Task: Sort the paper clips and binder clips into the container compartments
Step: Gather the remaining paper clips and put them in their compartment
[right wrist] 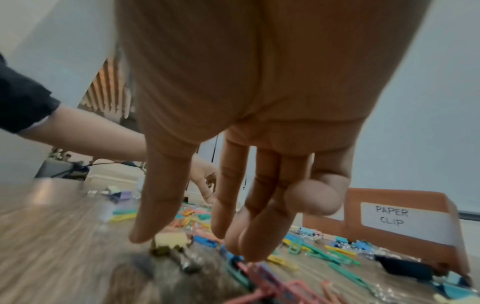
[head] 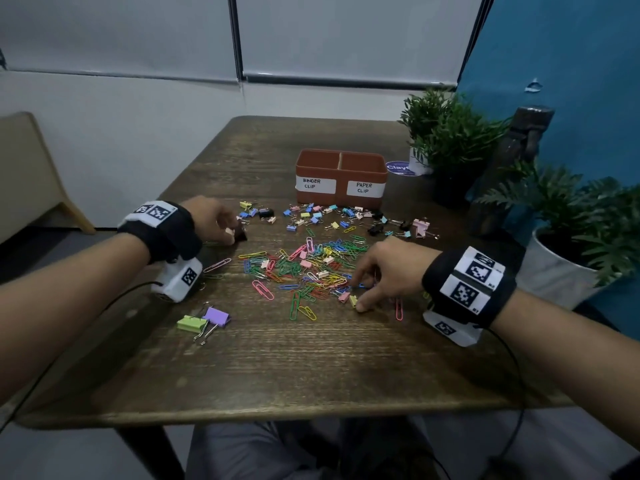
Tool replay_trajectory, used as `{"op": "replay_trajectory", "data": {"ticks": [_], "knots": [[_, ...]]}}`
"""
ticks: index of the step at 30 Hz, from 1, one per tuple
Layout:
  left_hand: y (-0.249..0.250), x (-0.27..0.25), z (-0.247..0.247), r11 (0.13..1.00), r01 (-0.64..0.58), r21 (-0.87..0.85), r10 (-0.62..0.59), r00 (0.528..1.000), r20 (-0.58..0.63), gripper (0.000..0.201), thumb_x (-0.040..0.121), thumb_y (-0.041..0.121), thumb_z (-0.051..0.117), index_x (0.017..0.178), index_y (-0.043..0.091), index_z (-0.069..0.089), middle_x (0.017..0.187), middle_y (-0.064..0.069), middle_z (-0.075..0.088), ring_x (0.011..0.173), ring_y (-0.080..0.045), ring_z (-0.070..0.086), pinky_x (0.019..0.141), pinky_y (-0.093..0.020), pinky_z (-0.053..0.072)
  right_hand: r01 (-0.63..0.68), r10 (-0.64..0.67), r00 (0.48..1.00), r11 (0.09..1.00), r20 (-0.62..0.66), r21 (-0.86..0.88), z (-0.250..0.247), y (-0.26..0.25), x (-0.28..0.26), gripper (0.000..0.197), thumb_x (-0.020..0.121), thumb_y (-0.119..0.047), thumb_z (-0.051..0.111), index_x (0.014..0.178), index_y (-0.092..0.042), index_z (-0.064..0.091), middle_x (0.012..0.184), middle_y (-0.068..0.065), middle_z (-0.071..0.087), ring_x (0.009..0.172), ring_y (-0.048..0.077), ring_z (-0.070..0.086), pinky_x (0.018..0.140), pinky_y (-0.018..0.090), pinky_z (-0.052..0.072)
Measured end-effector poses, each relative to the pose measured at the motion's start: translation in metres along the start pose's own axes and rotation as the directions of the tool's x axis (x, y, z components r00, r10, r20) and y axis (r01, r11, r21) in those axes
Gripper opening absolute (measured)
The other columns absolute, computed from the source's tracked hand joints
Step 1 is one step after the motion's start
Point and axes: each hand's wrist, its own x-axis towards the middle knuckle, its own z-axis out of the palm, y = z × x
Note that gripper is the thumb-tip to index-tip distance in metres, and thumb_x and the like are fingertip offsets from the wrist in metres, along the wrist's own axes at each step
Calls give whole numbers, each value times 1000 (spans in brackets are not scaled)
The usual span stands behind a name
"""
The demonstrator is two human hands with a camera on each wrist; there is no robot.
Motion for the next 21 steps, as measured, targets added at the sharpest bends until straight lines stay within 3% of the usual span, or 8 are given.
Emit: {"op": "replay_trajectory", "data": {"ticks": [2,4,6,8,11,13,16,21], "knots": [[7,-5,3,996,-66,59,69,996,-48,40,79,39,77,115,24,65,112,-4,64,101,-22,59,83,-29,46,-10,10,1000,1000,14,-15,4,0,4,44,65,-58,83,102,-35,74,84,-15,66,80,4,63,71,33,57],[23,-18,1,977,-209,29,211,975,-76,33,78,45,75,107,31,65,104,0,63,94,-19,62,81,-31,49,-8,8,1000,1000,15,0,5,2,6,31,67,-51,85,90,-34,76,82,-13,69,78,4,64,72,34,58],[44,-40,-4,936,-346,-69,347,938,-7,19,79,44,76,93,39,64,87,10,66,78,-6,63,71,-22,49,1,-1,1000,1000,26,17,5,1,6,21,70,-46,85,81,-31,75,80,-11,71,76,4,65,66,29,55],[59,-63,-6,911,-392,-128,408,902,140,20,76,46,79,90,40,67,74,17,67,68,4,60,61,-9,44,7,-9,999,1000,42,29,5,0,4,18,73,-42,84,80,-29,74,80,-10,72,74,3,66,58,19,49],[49,-84,-5,920,-359,-155,389,880,272,33,66,48,85,91,38,66,75,23,67,66,4,61,64,-15,49,20,-22,999,999,47,46,5,-2,0,13,78,-36,82,77,-27,72,76,-10,72,70,2,68,56,15,47],[29,-96,-10,942,-288,-169,329,890,316,44,58,53,88,93,43,65,77,25,67,69,1,62,68,-22,52,40,-41,999,998,34,54,5,-4,-1,10,80,-31,80,75,-27,72,76,-11,72,72,3,67,61,19,53],[1,-114,-13,958,-221,-180,277,872,403,67,42,61,88,102,55,60,77,33,62,69,6,61,68,-20,49,65,-66,998,996,11,58,5,-6,-1,9,81,-26,77,74,-27,72,77,-13,71,72,1,66,67,24,58],[-15,-127,5,936,-336,-103,350,864,363,76,51,62,86,119,62,52,100,24,55,81,4,57,79,-23,51,89,-89,996,995,13,33,2,-12,5,10,79,-20,76,74,-25,69,72,-9,70,66,0,63,61,19,52]]}}
